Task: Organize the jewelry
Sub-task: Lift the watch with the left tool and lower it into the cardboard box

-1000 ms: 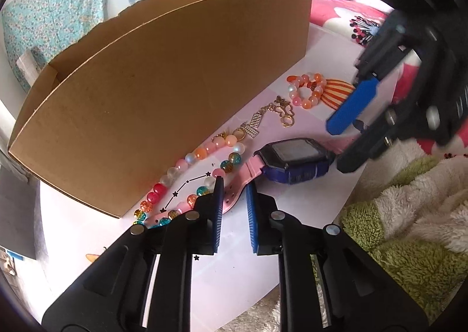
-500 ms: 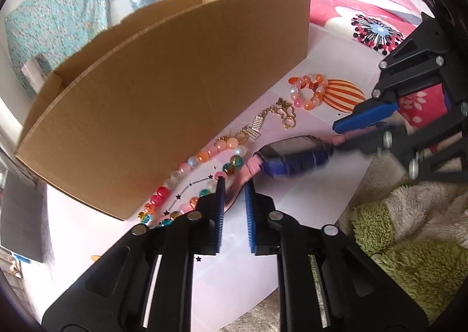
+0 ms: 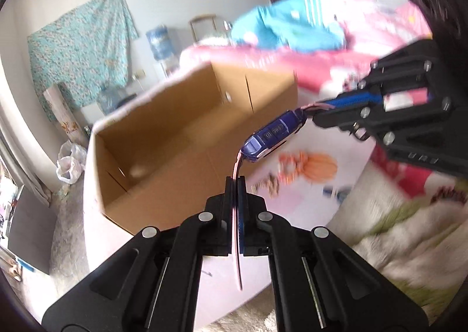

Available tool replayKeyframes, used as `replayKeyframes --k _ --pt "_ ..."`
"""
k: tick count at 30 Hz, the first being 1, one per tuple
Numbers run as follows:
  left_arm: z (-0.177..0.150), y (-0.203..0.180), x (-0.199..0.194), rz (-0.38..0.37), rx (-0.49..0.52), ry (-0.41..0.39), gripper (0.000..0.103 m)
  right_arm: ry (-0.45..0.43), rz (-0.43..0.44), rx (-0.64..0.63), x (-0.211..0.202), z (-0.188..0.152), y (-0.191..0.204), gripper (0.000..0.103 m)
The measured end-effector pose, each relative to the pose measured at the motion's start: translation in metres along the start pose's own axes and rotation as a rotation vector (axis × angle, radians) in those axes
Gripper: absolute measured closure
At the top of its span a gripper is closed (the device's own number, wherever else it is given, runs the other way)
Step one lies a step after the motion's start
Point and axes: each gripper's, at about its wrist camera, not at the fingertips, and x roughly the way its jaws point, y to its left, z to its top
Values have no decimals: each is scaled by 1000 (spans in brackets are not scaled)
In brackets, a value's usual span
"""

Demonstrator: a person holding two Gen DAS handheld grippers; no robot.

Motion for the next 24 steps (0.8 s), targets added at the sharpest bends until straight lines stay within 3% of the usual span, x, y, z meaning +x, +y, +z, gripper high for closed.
replayKeyframes --k 3,6,10,13,16,21,24 --pt "29 24 -15 14 -20 -53 101 -79 0 -4 4 40 -17 99" --pt "61 57 -1 22 -63 -27 101 -86 72 -7 38 81 -42 99" --pt "86 110 51 -33 -166 135 101 118 271 63 116 125 -74 99" --pt "88 145 103 -103 -249 290 101 284 333 96 180 141 -81 99" --pt "84 162 156 -98 -274 417 101 464 401 121 245 143 -84 99" --pt "65 178 227 -187 -352 635 101 655 400 59 315 139 -74 99" --pt "54 180 244 -207 -372 695 100 736 422 42 345 135 -70 98"
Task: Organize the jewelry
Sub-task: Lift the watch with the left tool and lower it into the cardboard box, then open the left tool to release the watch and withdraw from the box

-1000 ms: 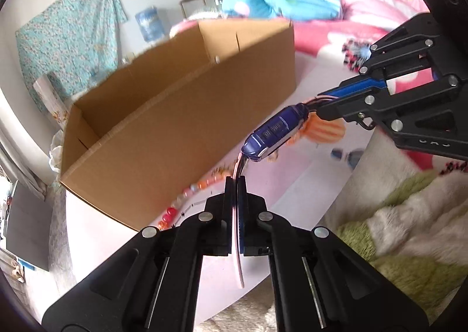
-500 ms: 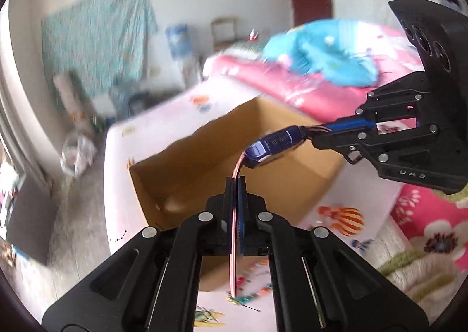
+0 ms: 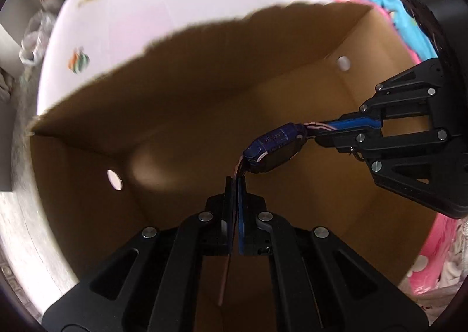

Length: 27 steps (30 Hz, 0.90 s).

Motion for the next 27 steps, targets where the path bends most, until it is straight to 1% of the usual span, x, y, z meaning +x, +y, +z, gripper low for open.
replayKeyframes --k 2,3,4,5,7,10,11,12,14,19,21,23,24,25,26,27 --pt "5 6 8 -14 -32 41 99 18 -7 -4 8 7 -1 97" --pt "7 5 8 9 -28 35 96 17 -10 1 11 10 -3 93" --pt "9 5 7 35 -21 26 95 13 -22 7 11 12 -4 87" --pt "10 4 6 50 -17 24 93 1 -32 11 11 14 -5 85" --pt "11 5 5 58 -17 20 90 -21 -27 21 8 16 -8 71" --pt "11 10 5 59 -36 11 88 -58 -15 48 0 17 -12 66" --pt "11 11 2 59 -38 -7 86 -67 -15 51 -2 16 -12 66" --pt "11 11 -1 63 -41 -23 79 -86 -17 56 -7 15 -12 65" --pt "11 8 -6 72 -44 -62 70 -106 -22 62 -10 12 -13 65" --pt "5 3 -29 123 -34 -171 58 -152 -12 98 -23 0 -13 64" --pt "-3 0 -43 134 -32 -221 55 -189 -33 99 -33 -10 -4 64" --pt "-14 -4 -61 135 -28 -278 49 -247 -52 88 -43 -21 1 59" --pt "-22 -5 -76 136 -27 -322 43 -284 -59 84 -51 -28 5 51" --pt "-30 -7 -87 138 -28 -357 39 -338 -70 82 -64 -37 10 45" --pt "-42 -6 -100 138 -31 -395 37 -388 -85 84 -75 -47 13 43" --pt "-46 -6 -117 127 -32 -446 31 -458 -112 85 -90 -61 22 39"
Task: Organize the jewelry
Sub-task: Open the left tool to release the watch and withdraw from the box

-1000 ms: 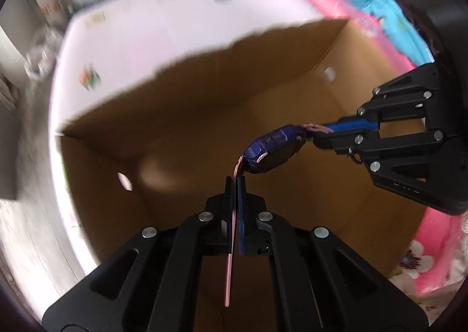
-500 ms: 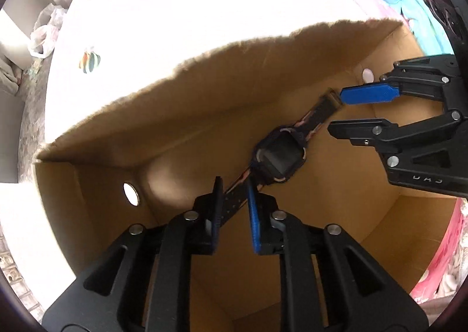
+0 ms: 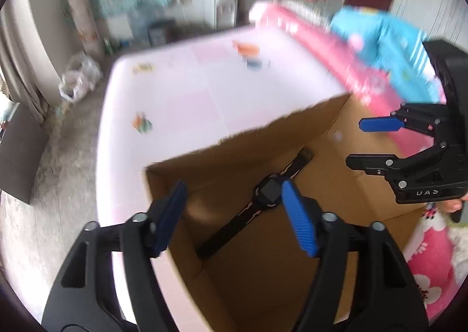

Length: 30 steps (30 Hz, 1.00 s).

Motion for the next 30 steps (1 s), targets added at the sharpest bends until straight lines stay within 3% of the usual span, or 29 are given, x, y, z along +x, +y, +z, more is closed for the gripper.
replayKeyframes --k 4,6,9,13,19,24,26,30 --pt "-21 6 -57 -45 -41 -202 18 -197 -48 -7 -62 -17 1 22" --pt "-47 5 -78 -51 -74 -250 17 -278 -70 15 -90 -38 13 16" --pt "-91 6 -93 -46 -135 -252 14 -353 -75 54 -117 -72 21 9" --pt "-150 5 -105 -4 -196 -232 13 -367 -28 80 -131 -119 35 7" --pt "-214 5 -63 95 -288 -115 13 -313 -29 215 -112 -184 44 7" --pt "-240 4 -23 122 -326 -28 13 -131 -49 350 -63 -218 53 7" --pt "-246 3 -15 144 -318 -16 13 -38 -72 345 -40 -227 66 7" --pt "-249 5 1 143 -317 13 13 34 -106 284 -16 -229 88 7"
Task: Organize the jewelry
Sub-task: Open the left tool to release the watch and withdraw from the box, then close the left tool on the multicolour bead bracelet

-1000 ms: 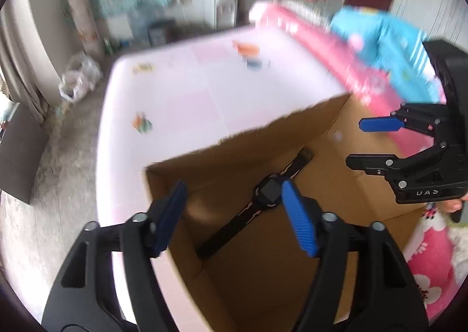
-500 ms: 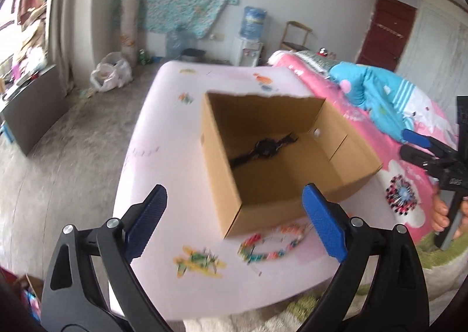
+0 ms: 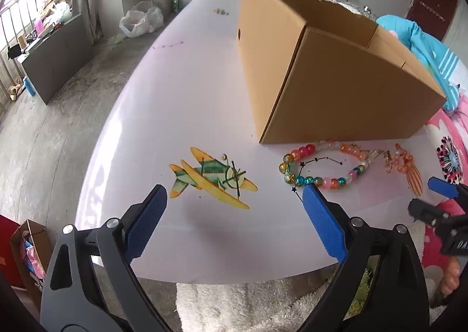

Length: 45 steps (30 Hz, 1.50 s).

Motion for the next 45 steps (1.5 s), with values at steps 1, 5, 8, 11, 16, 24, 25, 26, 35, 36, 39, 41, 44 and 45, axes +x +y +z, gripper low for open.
replayKeyframes --k 1,5,8,11,16,24,25,26,35,36,39,41,44,45 --pt "0 1 4 1 -4 11 13 2 -15 -11 3 -1 3 7" --pt "-3 -6 17 50 34 19 13 21 -70 -35 15 -2 11 7" --pt "-2 -15 23 100 104 28 10 41 -101 -42 25 -5 12 7" --pt "-4 -16 23 103 108 7 8 33 -93 -36 27 -7 11 7" --pt "-4 -11 24 95 103 0 7 16 -84 -24 31 -11 7 7" --pt "4 -11 28 109 103 56 7 19 -85 -4 31 -12 4 6" --pt "4 -12 28 109 104 55 7 21 -86 -3 31 -12 3 6" --pt "4 -11 28 108 102 56 7 22 -86 -2 31 -12 3 6" --pt "-5 -13 17 82 135 21 7 1 -71 3 27 -13 1 6" --pt "-5 -13 17 84 141 20 7 2 -69 3 26 -13 1 6" --pt "-3 -13 8 75 148 -31 9 8 -49 11 24 -12 0 6" --pt "0 -12 -1 43 136 -72 10 8 -1 22 20 -10 0 6" --pt "6 -12 -10 6 129 -115 18 -35 64 47 9 -8 2 10" --pt "9 -13 -11 5 133 -119 24 -47 80 45 7 -7 3 13"
